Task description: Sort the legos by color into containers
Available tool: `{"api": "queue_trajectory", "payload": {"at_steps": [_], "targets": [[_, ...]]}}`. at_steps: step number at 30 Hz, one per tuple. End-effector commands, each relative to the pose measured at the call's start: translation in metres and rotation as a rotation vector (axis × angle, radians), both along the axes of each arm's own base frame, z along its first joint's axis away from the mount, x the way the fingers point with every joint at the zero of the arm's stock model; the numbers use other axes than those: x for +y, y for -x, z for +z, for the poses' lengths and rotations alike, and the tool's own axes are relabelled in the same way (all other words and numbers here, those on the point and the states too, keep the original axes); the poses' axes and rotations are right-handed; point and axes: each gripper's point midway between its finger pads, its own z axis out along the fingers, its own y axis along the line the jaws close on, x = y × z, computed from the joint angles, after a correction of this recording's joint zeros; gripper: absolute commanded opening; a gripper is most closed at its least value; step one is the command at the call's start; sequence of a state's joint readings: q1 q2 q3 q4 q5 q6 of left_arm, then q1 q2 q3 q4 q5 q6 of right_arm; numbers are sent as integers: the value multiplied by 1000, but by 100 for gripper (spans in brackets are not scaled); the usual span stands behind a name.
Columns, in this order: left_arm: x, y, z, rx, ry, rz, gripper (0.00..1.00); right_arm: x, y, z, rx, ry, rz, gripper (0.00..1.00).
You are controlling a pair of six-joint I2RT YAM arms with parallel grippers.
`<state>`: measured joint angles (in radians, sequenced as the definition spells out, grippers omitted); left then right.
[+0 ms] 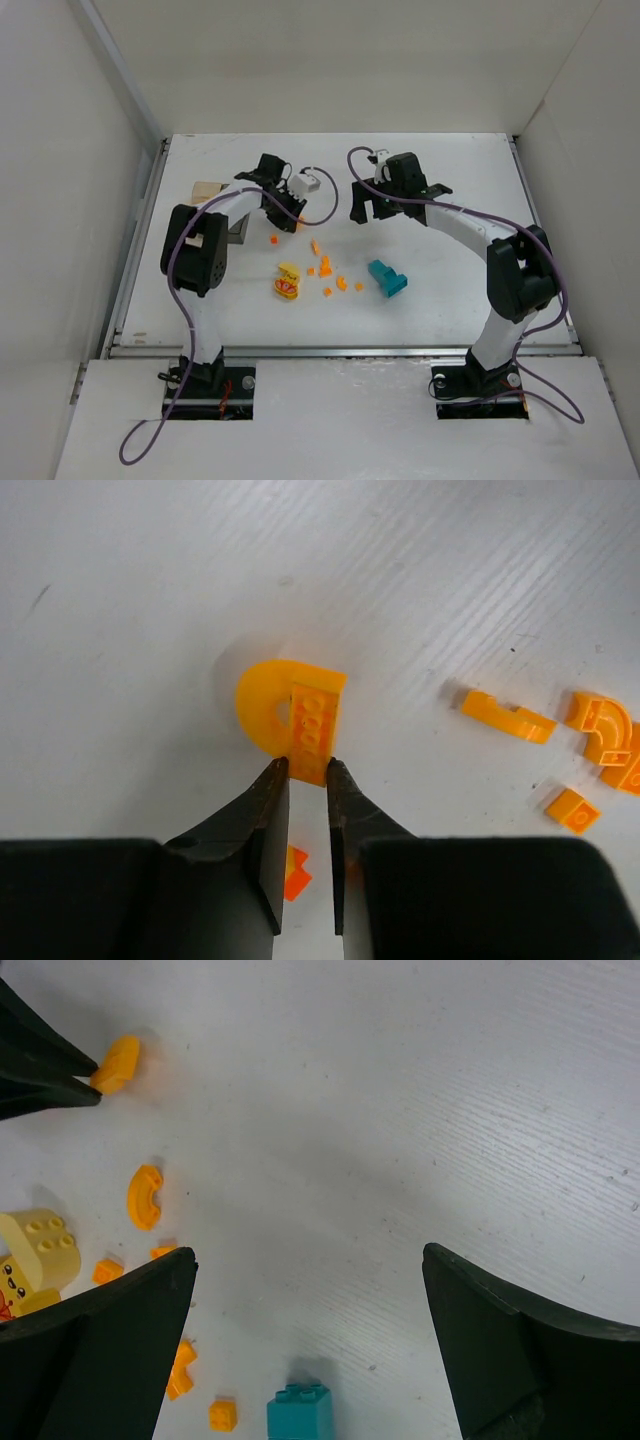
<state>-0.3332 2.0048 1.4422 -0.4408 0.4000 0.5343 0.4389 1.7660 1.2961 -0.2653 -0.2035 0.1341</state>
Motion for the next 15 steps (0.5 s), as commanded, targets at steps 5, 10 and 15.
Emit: {"api": "queue_trajectory", "payload": {"at_steps": [5, 10, 15], "targets": [[66, -45, 133, -177, 248, 391, 0, -1, -9, 28, -80, -18, -6, 100], [148, -51, 171, -329, 165, 618, 0, 0, -11, 21, -70, -14, -6, 100], [225, -41, 142, -307, 67, 839, 0, 3, -14, 19, -66, -19, 3, 100]]}}
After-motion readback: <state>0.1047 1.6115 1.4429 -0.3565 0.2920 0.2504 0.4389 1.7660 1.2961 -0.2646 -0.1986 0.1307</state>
